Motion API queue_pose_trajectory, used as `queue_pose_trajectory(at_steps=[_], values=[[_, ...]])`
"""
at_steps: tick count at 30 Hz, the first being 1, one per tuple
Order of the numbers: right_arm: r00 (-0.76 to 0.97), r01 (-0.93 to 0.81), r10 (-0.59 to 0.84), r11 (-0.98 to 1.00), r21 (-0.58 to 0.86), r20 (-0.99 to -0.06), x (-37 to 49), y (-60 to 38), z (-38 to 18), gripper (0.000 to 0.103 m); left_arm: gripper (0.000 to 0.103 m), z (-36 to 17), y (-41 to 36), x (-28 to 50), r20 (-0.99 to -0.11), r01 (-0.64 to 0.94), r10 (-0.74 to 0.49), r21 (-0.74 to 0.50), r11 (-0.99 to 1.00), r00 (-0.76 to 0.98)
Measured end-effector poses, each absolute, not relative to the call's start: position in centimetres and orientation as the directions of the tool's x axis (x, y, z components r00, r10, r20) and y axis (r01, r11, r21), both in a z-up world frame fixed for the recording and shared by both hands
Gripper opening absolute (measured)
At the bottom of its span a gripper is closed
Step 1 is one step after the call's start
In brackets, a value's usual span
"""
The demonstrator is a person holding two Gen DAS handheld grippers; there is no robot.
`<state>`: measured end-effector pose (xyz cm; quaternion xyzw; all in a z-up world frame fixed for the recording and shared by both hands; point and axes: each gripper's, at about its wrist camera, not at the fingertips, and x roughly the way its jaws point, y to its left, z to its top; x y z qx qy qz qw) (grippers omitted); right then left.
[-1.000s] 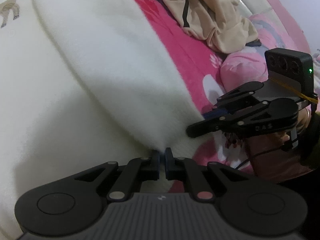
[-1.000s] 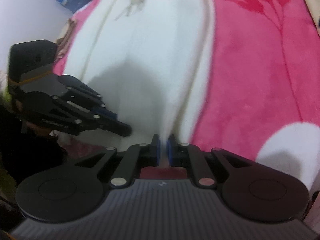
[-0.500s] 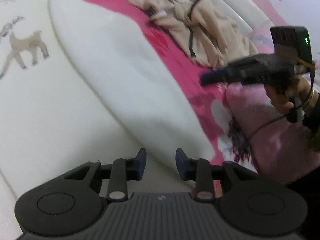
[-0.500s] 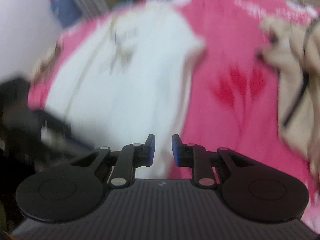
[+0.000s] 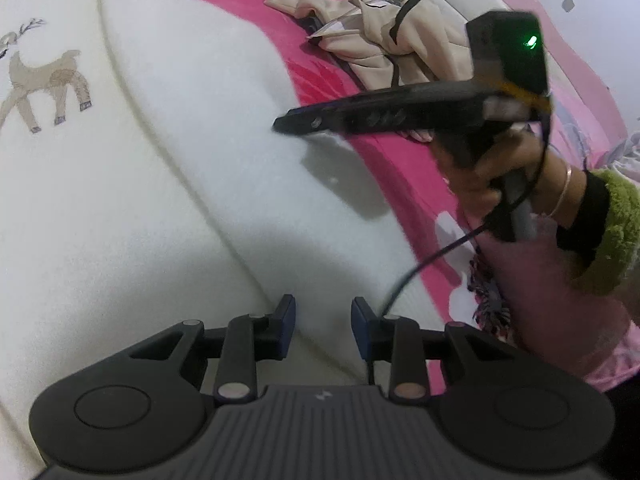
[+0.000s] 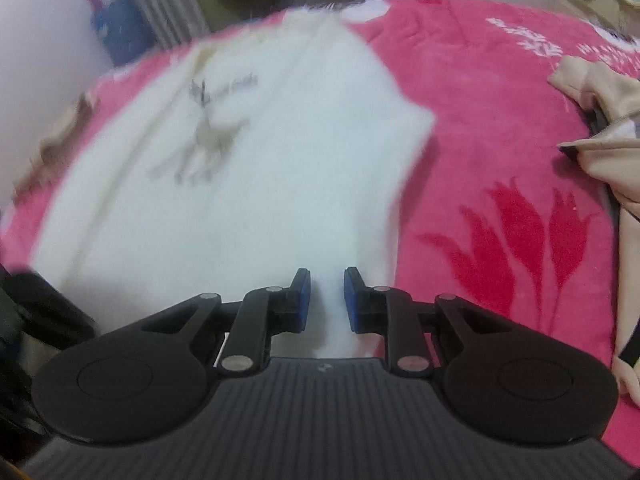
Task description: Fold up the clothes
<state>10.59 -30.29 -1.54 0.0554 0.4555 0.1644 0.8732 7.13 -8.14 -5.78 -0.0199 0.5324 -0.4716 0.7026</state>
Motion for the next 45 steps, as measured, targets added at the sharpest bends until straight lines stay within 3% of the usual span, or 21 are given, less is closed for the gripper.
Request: queue_pose_trajectory(at_steps=[5,9,11,16,21,23,26,31,34,38,41,45], values=[[0.646,-0.181,0.331,0.942,0.283,-0.688,15.0,-31.7,-0.5,0.018,0.034,-6.1,-8.0,7.6,-0.717,0.644,-0.697,-0.548,0.534,-0.033],[0.581,-0.032,0.261,0.954,0.299,-0.771,19.5,-33.4,-4.8,0.013,0.034,-6.3,-7.9,7.5,-0.709,0.655,-0.705,-0.546,0.522,-0.029],[0.611,0.0,0.284,0.934,0.358,-0.739,19.9,-34.1,-3.8,0.016,0.036,-6.3,-8.0,7.5,-0.71,0.654,-0.704,-0.546,0.524,-0.029],[0.673,-0.141,0.37,0.914,0.38,-0.64,23.0,-31.7,-1.3,0.016,0.043,-6.5,-7.9,7.7,-0.702,0.635,-0.71,-0.577,0.513,-0.064],[0.623,-0.157,0.341,0.936,0.315,-0.704,29.7,-28.9,-5.5,0.012,0.043,-6.9,-7.7,7.6,-0.699,0.634,-0.712,-0.582,0.51,-0.069],[0.663,-0.117,0.341,0.926,0.358,-0.666,30.8,-29.0,-4.6,0.017,0.043,-7.0,-7.8,7.6,-0.699,0.63,-0.712,-0.585,0.511,-0.071],[0.692,-0.225,0.4,0.91,0.348,-0.601,31.6,-27.0,-2.8,0.017,0.043,-7.0,-7.8,7.8,-0.698,0.621,-0.712,-0.594,0.512,-0.08],[0.672,-0.262,0.311,0.949,0.176,-0.672,37.1,-24.0,-5.9,0.011,0.043,-7.4,-7.8,8.1,-0.69,0.611,-0.717,-0.609,0.506,-0.094],[0.675,-0.187,0.359,0.928,0.322,-0.644,38.4,-25.8,-5.9,0.012,0.044,-7.5,-7.9,8.2,-0.688,0.608,-0.719,-0.612,0.505,-0.096],[0.686,-0.202,0.427,0.89,0.409,-0.59,37.4,-26.7,-4.0,0.012,0.045,-7.4,-8.0,8.4,-0.688,0.61,-0.718,-0.613,0.502,-0.1],[0.674,-0.148,0.389,0.904,0.402,-0.628,39.4,-26.4,-5.4,0.012,0.045,-7.5,-8.0,8.6,-0.69,0.615,-0.716,-0.61,0.5,-0.103],[0.704,-0.004,0.39,0.838,0.545,-0.594,40.4,-28.4,-6.2,0.016,0.046,-7.5,-8.2,8.3,-0.689,0.623,-0.718,-0.606,0.495,-0.099]])
